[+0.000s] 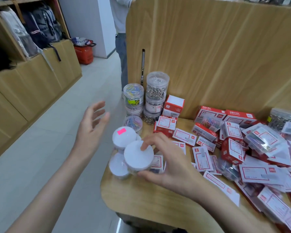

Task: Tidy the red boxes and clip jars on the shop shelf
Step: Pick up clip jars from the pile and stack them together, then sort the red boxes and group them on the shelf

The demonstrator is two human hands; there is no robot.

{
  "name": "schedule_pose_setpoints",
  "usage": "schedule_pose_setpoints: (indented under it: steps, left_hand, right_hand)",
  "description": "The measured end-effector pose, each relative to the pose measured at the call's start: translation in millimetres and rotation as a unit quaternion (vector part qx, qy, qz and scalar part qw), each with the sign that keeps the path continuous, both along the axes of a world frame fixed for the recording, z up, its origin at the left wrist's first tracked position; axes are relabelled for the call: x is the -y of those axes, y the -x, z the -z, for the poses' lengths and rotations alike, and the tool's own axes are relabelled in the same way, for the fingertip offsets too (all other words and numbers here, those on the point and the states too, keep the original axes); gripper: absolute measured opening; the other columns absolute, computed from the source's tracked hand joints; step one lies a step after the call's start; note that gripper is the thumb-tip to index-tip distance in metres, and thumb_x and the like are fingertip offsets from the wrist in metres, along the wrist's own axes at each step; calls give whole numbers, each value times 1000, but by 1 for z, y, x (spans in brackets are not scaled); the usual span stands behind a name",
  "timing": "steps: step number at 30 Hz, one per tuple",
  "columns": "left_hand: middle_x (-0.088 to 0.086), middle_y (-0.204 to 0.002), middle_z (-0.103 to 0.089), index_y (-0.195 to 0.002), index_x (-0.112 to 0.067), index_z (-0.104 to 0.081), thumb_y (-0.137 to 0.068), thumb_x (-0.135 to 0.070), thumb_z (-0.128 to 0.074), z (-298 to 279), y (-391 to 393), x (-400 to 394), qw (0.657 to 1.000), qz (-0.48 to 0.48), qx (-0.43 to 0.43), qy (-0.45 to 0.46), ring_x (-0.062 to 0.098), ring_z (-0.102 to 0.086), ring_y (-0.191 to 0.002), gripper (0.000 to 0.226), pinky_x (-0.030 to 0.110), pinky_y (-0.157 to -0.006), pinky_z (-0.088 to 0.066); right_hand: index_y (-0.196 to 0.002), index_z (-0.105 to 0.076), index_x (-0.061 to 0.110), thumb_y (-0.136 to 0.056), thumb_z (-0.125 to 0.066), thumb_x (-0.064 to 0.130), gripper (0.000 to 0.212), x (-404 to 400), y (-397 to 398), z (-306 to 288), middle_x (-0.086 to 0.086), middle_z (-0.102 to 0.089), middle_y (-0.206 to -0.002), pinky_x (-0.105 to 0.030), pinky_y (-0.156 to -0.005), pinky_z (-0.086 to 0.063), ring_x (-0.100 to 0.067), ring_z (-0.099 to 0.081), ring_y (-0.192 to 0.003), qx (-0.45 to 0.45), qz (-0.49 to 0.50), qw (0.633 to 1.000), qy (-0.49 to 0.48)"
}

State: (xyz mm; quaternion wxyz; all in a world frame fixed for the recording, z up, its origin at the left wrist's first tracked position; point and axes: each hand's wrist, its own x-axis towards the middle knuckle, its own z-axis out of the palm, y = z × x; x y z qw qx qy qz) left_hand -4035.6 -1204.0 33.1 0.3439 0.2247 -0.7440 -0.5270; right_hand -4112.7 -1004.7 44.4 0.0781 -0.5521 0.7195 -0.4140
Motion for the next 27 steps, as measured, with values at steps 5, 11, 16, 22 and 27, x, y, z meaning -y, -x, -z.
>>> schedule_pose_setpoints:
  steps: [5, 11, 16, 22, 27]
  left_hand:
    - [-16, -124, -54, -118, -26, -52, -86, -41, -42, 30, -47, -36, 996, 7, 12, -89, 0, -49, -118, 37, 19, -98, -36]
    - [-13, -119, -56, -117, -26, -52, -84, -40, -46, 35, -61, -61, 997, -3, 20, -68, -9, -51, -108, 37, 3, -82, -37]
    - [-12, -113, -53, -109, -32, -48, -86, -37, -43, 21, -67, -72, 993, -37, -5, 114, 2, -50, -109, 24, 15, -92, -38]
    - [-2, -109, -53, -108, -16, -54, -83, -18, -44, 3, -42, -106, 979, 2, -31, 204, 5, -49, -106, 27, 16, -92, -37]
    - [1, -111, -53, -105, -8, -58, -82, -14, -43, 2, -16, -140, 970, 58, -25, 237, 9, -48, -111, 28, 16, -96, -35]
  right_hand:
    - [-98, -46, 21, -70, -73, 29, 40, 18, -28, 26, 2, -47, -112, -5, -86, -27, -8, -42, -105, -3, 15, 1000, -24]
    - [-105, -50, 16, -71, -66, 42, 46, 17, -30, 32, -1, -41, -115, -18, -91, -36, -13, -43, -107, -13, 51, 999, 1]
    - [-97, -55, 20, -73, -63, 40, 32, -21, -6, 24, 1, -48, -106, -23, -85, -43, -7, -47, -104, 14, 132, 991, 31]
    - [-91, -56, 22, -79, -67, 19, 17, -78, 18, 12, 4, -51, -102, -18, -78, -44, -3, -49, -95, 8, 235, 972, -5]
    - [-97, -54, 22, -78, -69, 25, 24, -129, 28, 5, 6, -45, -101, -24, -75, -31, -15, -47, -95, -69, 215, 962, -155]
